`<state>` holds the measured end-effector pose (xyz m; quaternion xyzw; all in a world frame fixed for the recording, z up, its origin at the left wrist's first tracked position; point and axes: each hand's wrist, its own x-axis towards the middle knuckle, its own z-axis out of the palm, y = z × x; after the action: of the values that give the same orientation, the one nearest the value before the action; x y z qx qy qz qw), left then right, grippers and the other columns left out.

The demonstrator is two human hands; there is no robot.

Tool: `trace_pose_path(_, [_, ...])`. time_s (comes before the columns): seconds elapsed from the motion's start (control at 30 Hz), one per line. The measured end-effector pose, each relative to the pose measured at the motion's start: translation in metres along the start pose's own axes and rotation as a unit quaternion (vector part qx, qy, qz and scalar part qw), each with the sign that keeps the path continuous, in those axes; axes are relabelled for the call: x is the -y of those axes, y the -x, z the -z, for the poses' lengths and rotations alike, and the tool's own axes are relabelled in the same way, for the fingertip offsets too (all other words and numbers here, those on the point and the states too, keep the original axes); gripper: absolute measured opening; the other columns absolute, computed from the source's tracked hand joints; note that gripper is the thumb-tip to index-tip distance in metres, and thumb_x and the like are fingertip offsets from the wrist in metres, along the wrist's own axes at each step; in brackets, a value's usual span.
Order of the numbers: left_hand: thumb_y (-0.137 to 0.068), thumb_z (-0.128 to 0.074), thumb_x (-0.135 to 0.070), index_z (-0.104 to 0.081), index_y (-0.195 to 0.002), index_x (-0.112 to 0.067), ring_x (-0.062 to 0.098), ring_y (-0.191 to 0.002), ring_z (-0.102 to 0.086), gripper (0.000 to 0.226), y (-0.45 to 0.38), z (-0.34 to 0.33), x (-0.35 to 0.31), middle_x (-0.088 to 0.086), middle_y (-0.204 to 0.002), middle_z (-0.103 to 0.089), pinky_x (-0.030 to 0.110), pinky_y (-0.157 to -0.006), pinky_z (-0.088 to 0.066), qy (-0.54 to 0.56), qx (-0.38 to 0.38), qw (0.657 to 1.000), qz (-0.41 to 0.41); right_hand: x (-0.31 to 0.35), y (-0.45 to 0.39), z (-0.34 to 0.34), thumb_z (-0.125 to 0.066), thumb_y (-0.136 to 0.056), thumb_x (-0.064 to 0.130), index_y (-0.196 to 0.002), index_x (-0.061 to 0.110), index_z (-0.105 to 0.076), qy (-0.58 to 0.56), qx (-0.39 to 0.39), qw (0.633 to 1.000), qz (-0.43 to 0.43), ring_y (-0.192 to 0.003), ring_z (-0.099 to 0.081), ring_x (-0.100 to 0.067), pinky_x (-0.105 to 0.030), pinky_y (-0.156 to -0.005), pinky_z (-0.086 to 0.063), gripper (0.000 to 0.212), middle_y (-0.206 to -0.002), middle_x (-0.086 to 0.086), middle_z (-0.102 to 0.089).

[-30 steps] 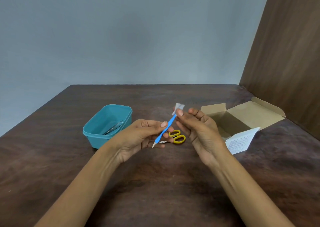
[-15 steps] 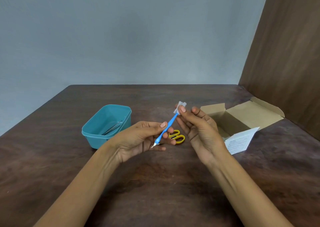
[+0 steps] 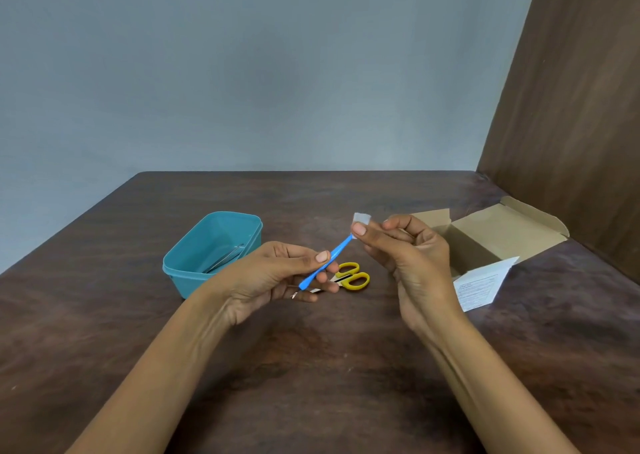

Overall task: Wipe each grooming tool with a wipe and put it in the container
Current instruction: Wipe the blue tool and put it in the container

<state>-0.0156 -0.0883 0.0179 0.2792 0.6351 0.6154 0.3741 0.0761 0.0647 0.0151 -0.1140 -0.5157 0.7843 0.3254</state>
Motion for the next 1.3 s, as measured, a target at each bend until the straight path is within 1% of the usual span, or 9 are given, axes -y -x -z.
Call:
trace_pose_path(0.1, [-0.073,-0.064,-0.029,-0.074,-0.080,-0.011,0.021,-0.087,-0.071,0.022,0.001,0.001,-0.001,0.000,-0.064,-0.067,0.022,-0.067,-0.056,-0.002,0.007,1.000,0.002,0.001,-0.002,0.002,-0.078,-0.057,0.009,-0.071,0.015,-0.058,-0.029,0.020,0.998,-0.054,-0.068,-0.068,-0.014,-0.020,-0.063,-0.056,0.026,-0.075,-0.006,-0.069])
trace_pose_path(0.2, [-0.072,-0.065,-0.030,-0.076,-0.077,-0.012,0.023,-0.089,-0.071,0.022,0.001,0.002,-0.001,0.000,-0.065,-0.068,0.021,-0.066,-0.056,-0.006,0.007,1.000,0.000,0.002,-0.003,0.002,-0.076,-0.061,0.008,-0.074,0.013,-0.058,-0.044,0.027,0.994,-0.095,-0.066,-0.070,-0.013,-0.018,-0.063,-0.057,0.023,-0.074,-0.006,-0.072])
trace_pose_path(0.4, [-0.069,-0.067,-0.030,-0.078,-0.081,-0.013,0.022,-0.091,-0.068,0.023,0.001,0.001,0.002,0.008,-0.078,-0.074,0.019,-0.066,-0.055,-0.044,-0.006,0.999,-0.011,0.001,0.001,0.002,-0.079,-0.052,0.005,-0.071,0.014,-0.054,-0.018,-0.009,0.999,-0.042,-0.065,-0.069,-0.009,-0.017,-0.059,-0.054,0.032,-0.056,0.003,-0.067])
trace_pose_path(0.57, [-0.071,-0.067,-0.030,-0.078,-0.084,-0.015,0.020,-0.091,-0.069,0.023,0.000,-0.001,0.002,0.006,-0.080,-0.075,0.020,-0.070,-0.055,-0.046,-0.004,0.999,-0.023,0.000,-0.002,0.002,-0.077,-0.055,0.008,-0.074,0.015,-0.055,-0.091,-0.005,0.990,-0.107,-0.066,-0.070,-0.008,-0.016,-0.062,-0.056,0.030,-0.069,-0.001,-0.072])
trace_pose_path(0.73, [-0.075,-0.063,-0.031,-0.076,-0.088,-0.013,0.016,-0.087,-0.071,0.026,-0.001,-0.002,0.003,0.007,-0.084,-0.075,0.018,-0.065,-0.053,-0.027,-0.034,0.998,-0.049,-0.002,-0.003,0.003,-0.075,-0.070,0.003,-0.085,0.009,-0.064,-0.081,-0.035,0.994,-0.071,-0.069,-0.069,-0.009,-0.017,-0.061,-0.055,0.019,-0.075,-0.001,-0.073])
trace_pose_path(0.9, [-0.079,-0.059,-0.033,-0.072,-0.102,-0.012,0.017,-0.103,-0.068,0.033,-0.008,-0.003,0.008,0.004,-0.104,-0.073,0.033,-0.085,-0.050,0.031,-0.109,0.989,-0.091,-0.005,0.003,0.001,-0.076,-0.068,0.000,-0.080,0.008,-0.067,0.014,0.000,0.999,-0.036,-0.065,-0.069,-0.007,-0.017,-0.058,-0.054,0.017,-0.068,0.000,-0.073])
trace_pose_path(0.97, [-0.079,-0.060,-0.033,-0.072,-0.105,-0.012,0.019,-0.106,-0.066,0.035,-0.011,-0.006,0.011,0.002,-0.108,-0.073,0.036,-0.088,-0.050,0.052,-0.127,0.985,-0.103,-0.008,0.006,-0.001,-0.076,-0.068,0.000,-0.078,0.008,-0.068,0.039,0.018,0.998,-0.041,-0.063,-0.068,-0.009,-0.017,-0.058,-0.054,0.015,-0.066,-0.002,-0.073])
trace_pose_path(1.13, [-0.084,-0.056,-0.028,-0.068,-0.111,-0.010,0.014,-0.105,-0.066,0.035,-0.013,-0.014,0.014,-0.006,-0.116,-0.069,0.030,-0.091,-0.052,0.076,-0.110,0.983,-0.125,-0.014,0.011,-0.006,-0.078,-0.068,0.002,-0.076,0.006,-0.071,0.076,0.052,0.994,-0.051,-0.063,-0.068,-0.011,-0.018,-0.059,-0.055,0.012,-0.069,-0.006,-0.073])
trace_pose_path(1.3, [-0.081,-0.058,-0.031,-0.067,-0.114,-0.009,0.024,-0.113,-0.062,0.041,-0.015,-0.018,0.018,-0.005,-0.120,-0.067,0.041,-0.100,-0.046,0.095,-0.106,0.983,-0.113,-0.015,0.014,-0.011,-0.079,-0.067,0.006,-0.079,0.008,-0.072,0.089,0.073,0.991,-0.068,-0.066,-0.070,-0.010,-0.018,-0.060,-0.055,0.015,-0.071,-0.005,-0.074])
